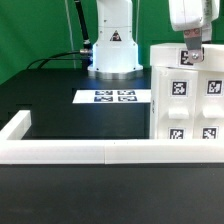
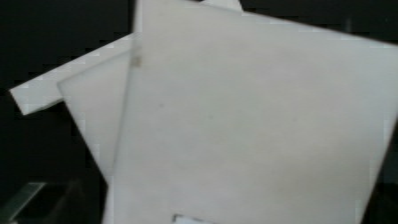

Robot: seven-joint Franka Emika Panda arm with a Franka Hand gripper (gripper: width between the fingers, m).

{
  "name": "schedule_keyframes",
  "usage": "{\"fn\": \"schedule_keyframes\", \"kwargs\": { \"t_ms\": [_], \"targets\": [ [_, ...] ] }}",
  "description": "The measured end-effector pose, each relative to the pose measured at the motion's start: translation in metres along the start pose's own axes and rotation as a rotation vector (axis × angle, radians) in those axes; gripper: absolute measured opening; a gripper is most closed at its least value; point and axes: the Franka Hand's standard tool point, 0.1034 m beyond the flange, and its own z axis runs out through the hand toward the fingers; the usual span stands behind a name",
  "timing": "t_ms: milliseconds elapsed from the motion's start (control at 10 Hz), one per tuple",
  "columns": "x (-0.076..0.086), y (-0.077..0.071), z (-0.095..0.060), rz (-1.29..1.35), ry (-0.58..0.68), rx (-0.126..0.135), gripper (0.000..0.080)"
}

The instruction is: Assemble cabinet

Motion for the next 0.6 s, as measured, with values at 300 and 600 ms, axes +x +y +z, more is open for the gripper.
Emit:
{"fn": "schedule_keyframes", "kwargs": {
  "t_ms": [300,600],
  "targets": [
    [-0.008,-0.002,-0.019,-0.048,-0.027,0.020,0.0797],
    [-0.015,-0.009,-0.036,-0.043,-0.073,0.059,0.0797]
  ]
}}
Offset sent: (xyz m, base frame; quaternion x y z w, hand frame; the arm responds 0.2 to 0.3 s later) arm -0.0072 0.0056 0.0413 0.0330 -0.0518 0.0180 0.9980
